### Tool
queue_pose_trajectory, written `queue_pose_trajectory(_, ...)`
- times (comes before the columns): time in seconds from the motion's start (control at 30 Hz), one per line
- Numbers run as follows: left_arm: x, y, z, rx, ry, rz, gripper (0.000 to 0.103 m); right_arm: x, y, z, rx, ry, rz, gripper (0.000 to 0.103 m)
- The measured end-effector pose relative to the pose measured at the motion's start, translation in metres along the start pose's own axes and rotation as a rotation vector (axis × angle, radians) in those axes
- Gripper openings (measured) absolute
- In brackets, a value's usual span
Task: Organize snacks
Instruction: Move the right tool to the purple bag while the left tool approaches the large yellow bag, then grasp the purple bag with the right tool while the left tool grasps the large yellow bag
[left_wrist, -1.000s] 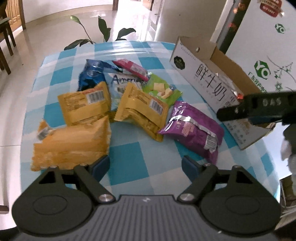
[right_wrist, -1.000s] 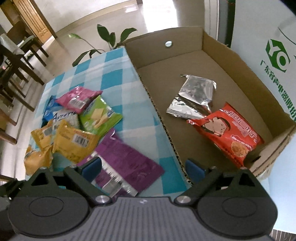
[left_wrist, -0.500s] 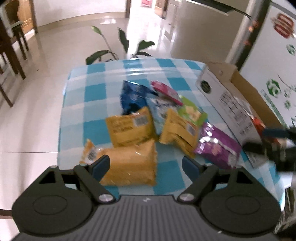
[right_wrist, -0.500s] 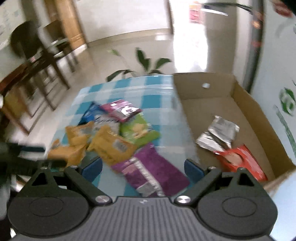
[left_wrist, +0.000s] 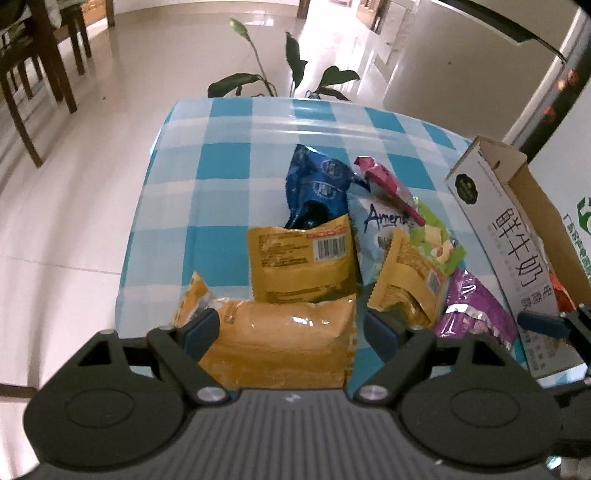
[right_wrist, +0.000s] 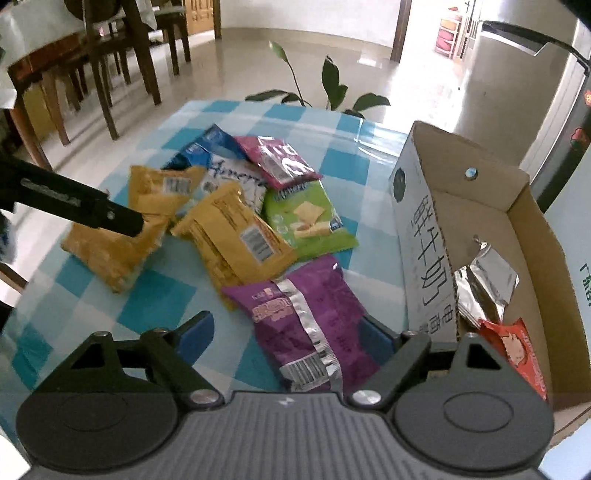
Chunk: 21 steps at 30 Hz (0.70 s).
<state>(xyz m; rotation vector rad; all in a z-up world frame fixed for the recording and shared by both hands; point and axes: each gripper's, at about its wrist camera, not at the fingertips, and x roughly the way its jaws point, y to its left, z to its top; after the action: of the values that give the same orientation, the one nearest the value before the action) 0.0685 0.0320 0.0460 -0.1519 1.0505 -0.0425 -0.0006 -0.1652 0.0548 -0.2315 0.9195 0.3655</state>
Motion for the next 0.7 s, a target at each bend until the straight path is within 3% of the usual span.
queue_pose_trajectory(0.3, -0.009, -0.002, 0.002, 0.019, -0.037, -0.023, 0.085, 0.021, 0.003, -0.001, 0.023, 0.071, -0.065, 0.093)
queue_pose_trajectory(0.37, -0.009, 0.0, 0.002, 0.021, -0.025, -0.028, 0.085, 0.017, 0.006, 0.0, 0.034, 0.091, -0.04, 0.093)
queue_pose_trajectory(0.53, -0.006, 0.009, -0.003, 0.026, -0.011, -0.023, 0.085, 0.002, 0.002, 0.003, 0.103, 0.088, 0.156, 0.09)
queue_pose_trajectory(0.7, -0.005, 0.005, -0.009, 0.093, -0.025, -0.005, 0.086, -0.005, -0.002, 0.006, 0.105, 0.053, 0.085, 0.093)
